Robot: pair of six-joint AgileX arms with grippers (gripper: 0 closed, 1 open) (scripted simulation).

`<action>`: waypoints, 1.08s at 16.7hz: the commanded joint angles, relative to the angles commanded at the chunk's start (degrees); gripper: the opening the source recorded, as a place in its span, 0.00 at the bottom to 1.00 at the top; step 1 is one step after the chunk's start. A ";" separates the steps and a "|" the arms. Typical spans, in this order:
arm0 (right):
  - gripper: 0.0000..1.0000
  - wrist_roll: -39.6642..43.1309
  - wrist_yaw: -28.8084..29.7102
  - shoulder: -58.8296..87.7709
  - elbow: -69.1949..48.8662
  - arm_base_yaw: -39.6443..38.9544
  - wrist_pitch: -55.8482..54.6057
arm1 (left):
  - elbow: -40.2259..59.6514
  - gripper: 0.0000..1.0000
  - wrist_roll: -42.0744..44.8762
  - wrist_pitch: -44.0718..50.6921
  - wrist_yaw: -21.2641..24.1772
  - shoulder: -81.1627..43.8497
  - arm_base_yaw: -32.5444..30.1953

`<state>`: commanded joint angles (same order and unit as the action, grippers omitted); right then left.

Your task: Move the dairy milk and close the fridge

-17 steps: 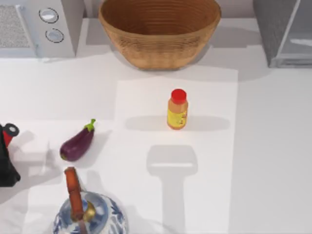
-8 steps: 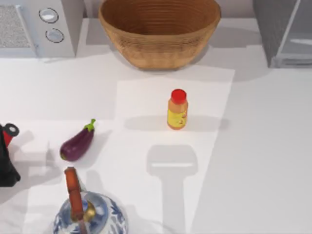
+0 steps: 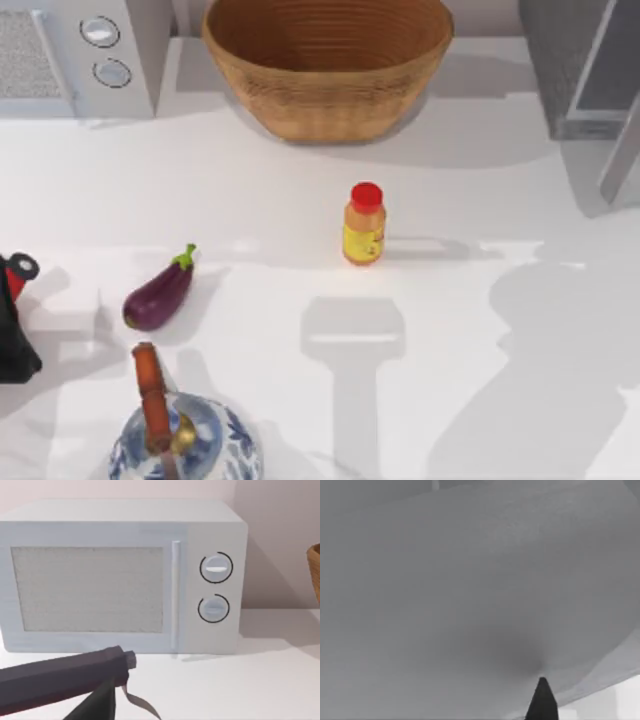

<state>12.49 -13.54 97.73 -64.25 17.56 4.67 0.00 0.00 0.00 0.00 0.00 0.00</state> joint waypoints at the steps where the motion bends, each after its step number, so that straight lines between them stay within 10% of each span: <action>1: 1.00 -2.83 3.32 -0.73 1.09 -3.95 -1.20 | 0.00 1.00 0.00 0.00 0.00 0.00 0.00; 6: 1.00 -11.58 12.09 -4.59 6.49 -15.52 -6.95 | 0.00 1.00 0.00 0.00 0.00 0.00 0.00; 18: 1.00 -11.40 12.80 2.37 -3.34 -15.43 -6.25 | 0.00 1.00 0.00 0.00 0.00 0.00 0.00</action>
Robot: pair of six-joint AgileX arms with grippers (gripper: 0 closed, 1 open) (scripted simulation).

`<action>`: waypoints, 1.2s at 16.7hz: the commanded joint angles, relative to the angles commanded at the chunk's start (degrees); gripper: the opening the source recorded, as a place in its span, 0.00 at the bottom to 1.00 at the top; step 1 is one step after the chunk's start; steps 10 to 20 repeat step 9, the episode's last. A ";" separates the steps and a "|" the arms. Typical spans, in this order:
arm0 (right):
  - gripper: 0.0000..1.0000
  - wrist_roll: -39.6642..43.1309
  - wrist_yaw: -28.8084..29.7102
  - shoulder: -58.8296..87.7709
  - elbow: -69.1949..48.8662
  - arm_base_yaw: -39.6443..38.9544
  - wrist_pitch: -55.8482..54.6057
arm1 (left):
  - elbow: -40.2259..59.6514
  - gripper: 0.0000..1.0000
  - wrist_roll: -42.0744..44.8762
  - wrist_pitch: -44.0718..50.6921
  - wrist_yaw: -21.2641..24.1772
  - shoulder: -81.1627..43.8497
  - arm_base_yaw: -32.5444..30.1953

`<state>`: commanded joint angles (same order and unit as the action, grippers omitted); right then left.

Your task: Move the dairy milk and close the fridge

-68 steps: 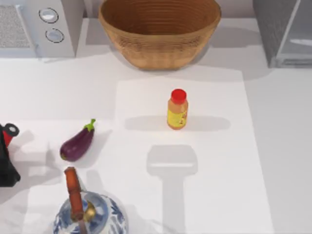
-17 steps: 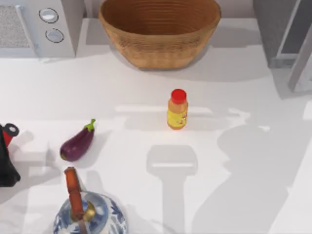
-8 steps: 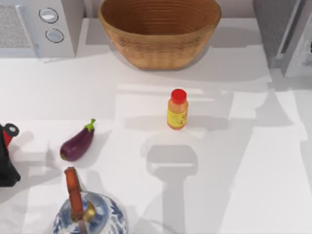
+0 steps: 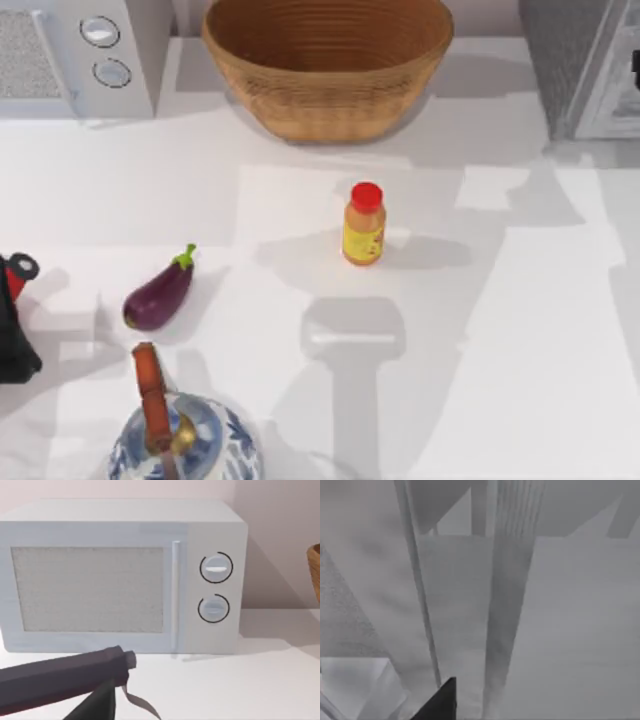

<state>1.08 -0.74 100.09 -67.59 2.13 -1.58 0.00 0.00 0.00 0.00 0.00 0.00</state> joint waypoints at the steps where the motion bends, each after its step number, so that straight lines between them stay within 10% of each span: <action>1: 1.00 0.01 0.06 1.82 -2.64 0.00 0.44 | 0.00 1.00 0.00 0.00 0.00 0.00 0.00; 20: 1.00 -0.43 0.17 13.63 -15.49 0.03 4.28 | 0.00 1.00 0.00 0.00 0.00 0.00 0.00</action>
